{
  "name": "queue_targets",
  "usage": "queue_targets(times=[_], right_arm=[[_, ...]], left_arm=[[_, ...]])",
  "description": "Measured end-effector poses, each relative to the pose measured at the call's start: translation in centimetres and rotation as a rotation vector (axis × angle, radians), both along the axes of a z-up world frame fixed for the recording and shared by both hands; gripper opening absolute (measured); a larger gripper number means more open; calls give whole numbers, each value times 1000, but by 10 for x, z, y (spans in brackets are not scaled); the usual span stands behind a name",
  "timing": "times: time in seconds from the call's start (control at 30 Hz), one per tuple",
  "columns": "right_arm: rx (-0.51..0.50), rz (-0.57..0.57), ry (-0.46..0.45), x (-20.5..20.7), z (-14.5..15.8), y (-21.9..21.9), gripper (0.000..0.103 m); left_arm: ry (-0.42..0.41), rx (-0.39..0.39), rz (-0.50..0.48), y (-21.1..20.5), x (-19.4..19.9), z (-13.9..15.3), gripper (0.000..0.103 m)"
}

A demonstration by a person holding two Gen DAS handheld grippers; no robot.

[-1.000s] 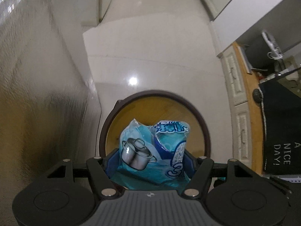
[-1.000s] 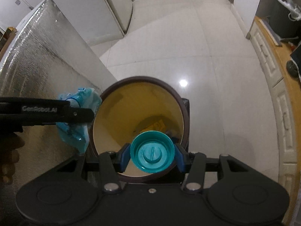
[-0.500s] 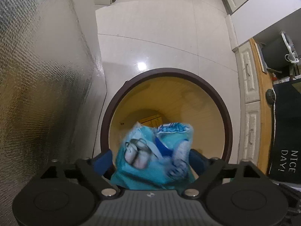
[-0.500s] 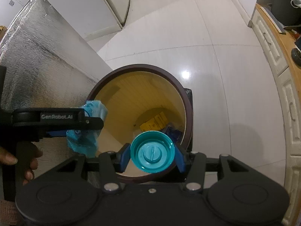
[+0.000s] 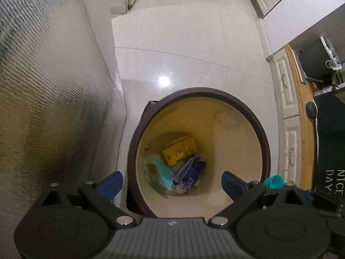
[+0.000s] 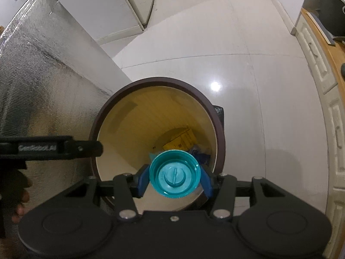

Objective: Collect trash
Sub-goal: 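Open the left tool to drop the tissue pack while the right tool drops the teal cap, then move both tools up from the bin back over the table toward the remaining trash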

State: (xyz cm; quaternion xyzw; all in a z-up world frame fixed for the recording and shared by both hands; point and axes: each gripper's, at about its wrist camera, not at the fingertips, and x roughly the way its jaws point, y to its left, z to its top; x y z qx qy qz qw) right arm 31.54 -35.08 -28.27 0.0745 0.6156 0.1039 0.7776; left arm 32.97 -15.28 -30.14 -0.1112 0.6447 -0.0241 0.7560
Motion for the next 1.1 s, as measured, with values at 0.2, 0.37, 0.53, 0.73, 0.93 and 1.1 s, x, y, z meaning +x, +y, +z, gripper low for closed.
queue_targets(times=[0.2, 0.37, 0.53, 0.73, 0.93, 1.1], right_arm=[[-3, 11, 22, 5, -7, -1, 66], [-20, 12, 33, 2, -11, -2, 69], [-12, 12, 33, -2, -9, -6, 78], [-12, 4, 9, -5, 1, -10, 98], [-36, -9, -23, -6, 9, -12, 103], [-53, -17, -34, -10, 15, -11, 103]], left_arm=[[-21, 38, -43, 2, -2, 5, 103], [-18, 50, -73, 4, -5, 6, 103], [-20, 60, -118, -2, -7, 9, 103], [-26, 78, -150, -5, -10, 11, 103], [-34, 87, -164, -2, -12, 17, 103], [-36, 95, -169, 0, -17, 21, 103]])
